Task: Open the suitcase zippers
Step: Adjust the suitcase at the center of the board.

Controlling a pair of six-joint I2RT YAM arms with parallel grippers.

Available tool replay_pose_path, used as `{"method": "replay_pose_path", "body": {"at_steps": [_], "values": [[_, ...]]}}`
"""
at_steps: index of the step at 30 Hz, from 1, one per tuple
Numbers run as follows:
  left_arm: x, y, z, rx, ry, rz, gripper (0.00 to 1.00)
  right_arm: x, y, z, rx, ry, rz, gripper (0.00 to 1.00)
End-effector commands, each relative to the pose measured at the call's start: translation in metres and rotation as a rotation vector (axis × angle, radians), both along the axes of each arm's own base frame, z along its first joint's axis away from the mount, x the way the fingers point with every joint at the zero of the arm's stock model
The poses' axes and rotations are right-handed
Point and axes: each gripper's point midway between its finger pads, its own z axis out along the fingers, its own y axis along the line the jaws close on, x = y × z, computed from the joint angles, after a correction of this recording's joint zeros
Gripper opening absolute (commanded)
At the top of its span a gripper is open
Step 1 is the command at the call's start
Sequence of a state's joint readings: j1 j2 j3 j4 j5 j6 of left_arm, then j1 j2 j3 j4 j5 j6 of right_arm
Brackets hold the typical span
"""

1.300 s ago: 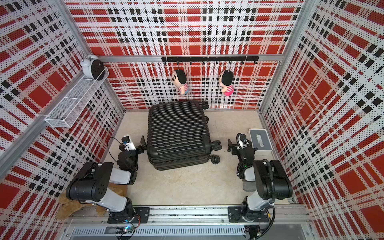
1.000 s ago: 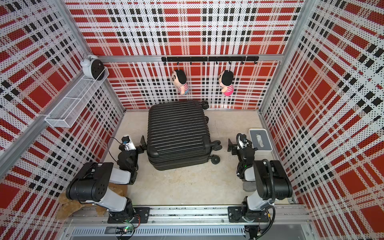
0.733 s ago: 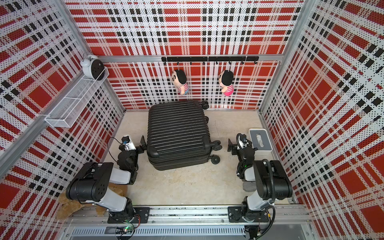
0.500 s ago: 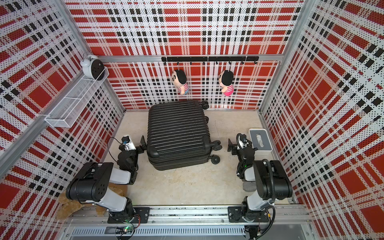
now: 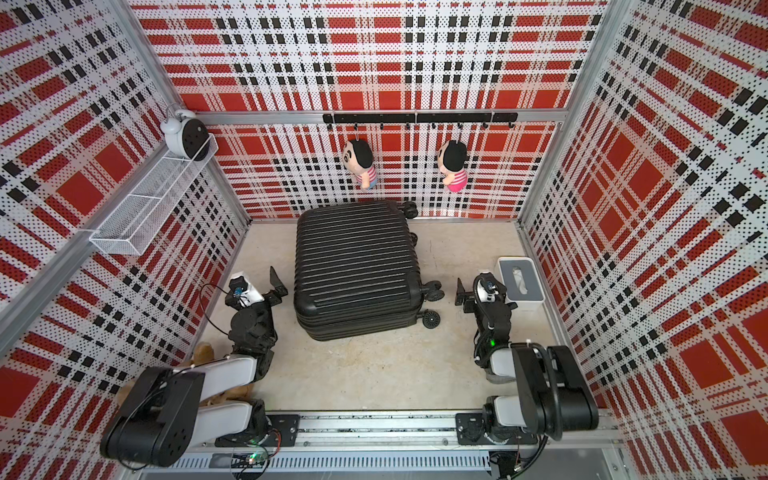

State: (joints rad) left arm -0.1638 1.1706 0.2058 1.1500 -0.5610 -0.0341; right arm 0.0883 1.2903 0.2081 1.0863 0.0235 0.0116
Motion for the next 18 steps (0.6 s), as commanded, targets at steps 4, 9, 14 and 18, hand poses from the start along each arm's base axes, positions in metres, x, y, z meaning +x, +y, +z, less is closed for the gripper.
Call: {"method": "replay_pose_path", "body": {"at_steps": [4,9,14,18], "values": [[-0.014,-0.006,0.013,-0.152,0.040,0.061,0.98,0.000,0.019,0.026,0.159,0.062,0.044,1.00],[-0.027,-0.034,0.026,-0.263,0.085,-0.097,0.98,-0.012,0.039,0.024,0.339,0.258,0.128,1.00],[-0.048,-0.063,0.043,-0.320,0.049,-0.319,0.98,-0.031,0.039,0.006,0.485,0.374,0.112,1.00],[-0.060,-0.068,0.047,-0.393,0.022,-0.382,0.98,-0.053,0.068,0.014,0.498,0.347,0.334,1.00]]}}
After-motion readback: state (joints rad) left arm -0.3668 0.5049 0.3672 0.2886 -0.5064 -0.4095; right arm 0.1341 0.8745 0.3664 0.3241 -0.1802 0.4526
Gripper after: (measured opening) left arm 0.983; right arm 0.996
